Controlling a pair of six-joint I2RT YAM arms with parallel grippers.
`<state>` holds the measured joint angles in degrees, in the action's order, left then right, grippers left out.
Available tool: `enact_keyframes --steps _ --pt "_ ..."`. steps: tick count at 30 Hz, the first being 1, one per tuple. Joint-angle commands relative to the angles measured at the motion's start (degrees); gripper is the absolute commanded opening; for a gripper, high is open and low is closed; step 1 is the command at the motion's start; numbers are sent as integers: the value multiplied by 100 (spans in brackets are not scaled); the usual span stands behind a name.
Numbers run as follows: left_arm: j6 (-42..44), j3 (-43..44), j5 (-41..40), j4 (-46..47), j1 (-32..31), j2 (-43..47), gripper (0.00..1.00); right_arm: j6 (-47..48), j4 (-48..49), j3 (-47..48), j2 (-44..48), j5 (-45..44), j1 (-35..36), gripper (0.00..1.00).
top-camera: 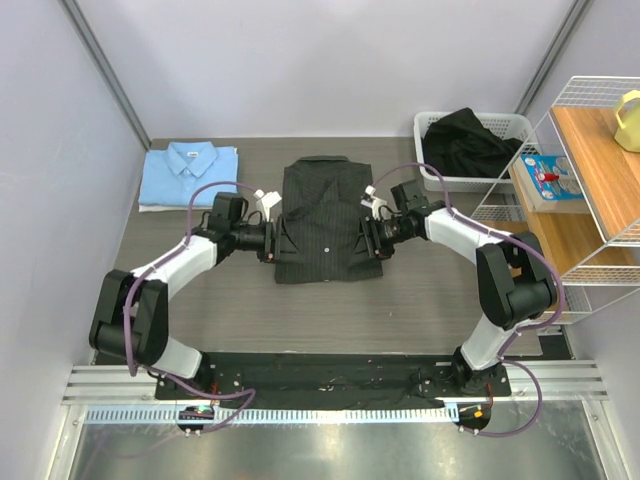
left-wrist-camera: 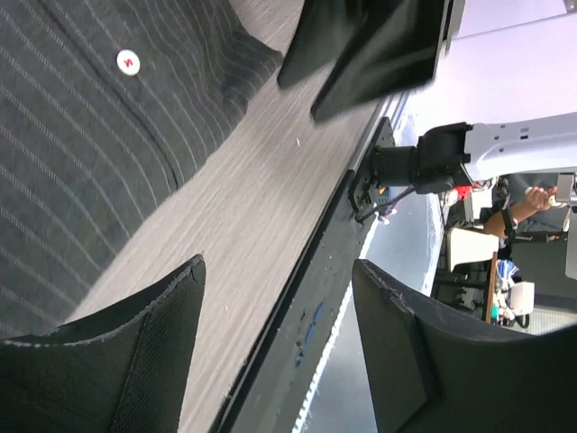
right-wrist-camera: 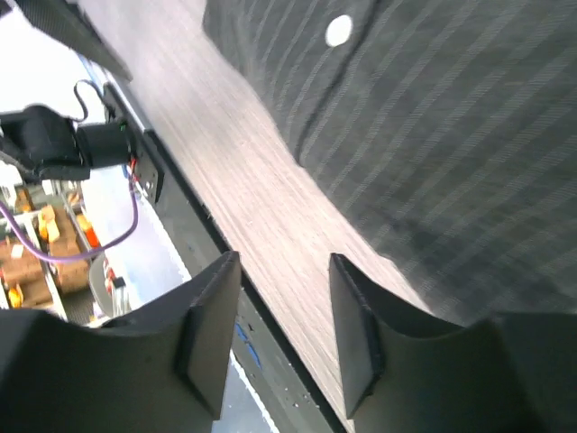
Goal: Fold and stack the long sleeve shirts
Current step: Fold the shirt
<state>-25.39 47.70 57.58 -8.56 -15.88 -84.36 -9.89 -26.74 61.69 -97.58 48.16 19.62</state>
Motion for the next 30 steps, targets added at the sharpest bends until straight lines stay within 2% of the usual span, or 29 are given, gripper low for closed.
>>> enact_keyframes --steps 1,5,10,12,16,18,19,22,24,30 --pt "-115 204 -203 301 -152 -641 66 -92 212 -298 -41 141 306 47" --pt "-116 476 -607 434 -109 -1547 64 154 257 -333 -716 -26 79 45" --pt "102 591 -600 -233 32 -2330 63 505 -94 -526 -1281 -87 -353 44" --pt "183 328 -503 -400 23 -2209 63 567 -296 -762 -1246 -18 -388 44" --pt "595 -68 -213 -1110 32 -1410 64 584 -541 -1098 -274 158 -380 44" --pt "754 -121 208 -1209 41 -719 64 725 -1042 -819 45 377 -371 45" --pt "763 -103 314 -1210 50 -479 66 717 -1087 -703 377 387 -388 46" --pt "527 63 289 -807 41 67 68 551 -878 -273 617 282 -388 47" --pt "254 360 149 -437 41 -1 68 392 -456 69 390 185 -380 47" --pt "113 1249 -238 159 41 -1327 65 426 -165 1422 -1103 -96 -380 47"
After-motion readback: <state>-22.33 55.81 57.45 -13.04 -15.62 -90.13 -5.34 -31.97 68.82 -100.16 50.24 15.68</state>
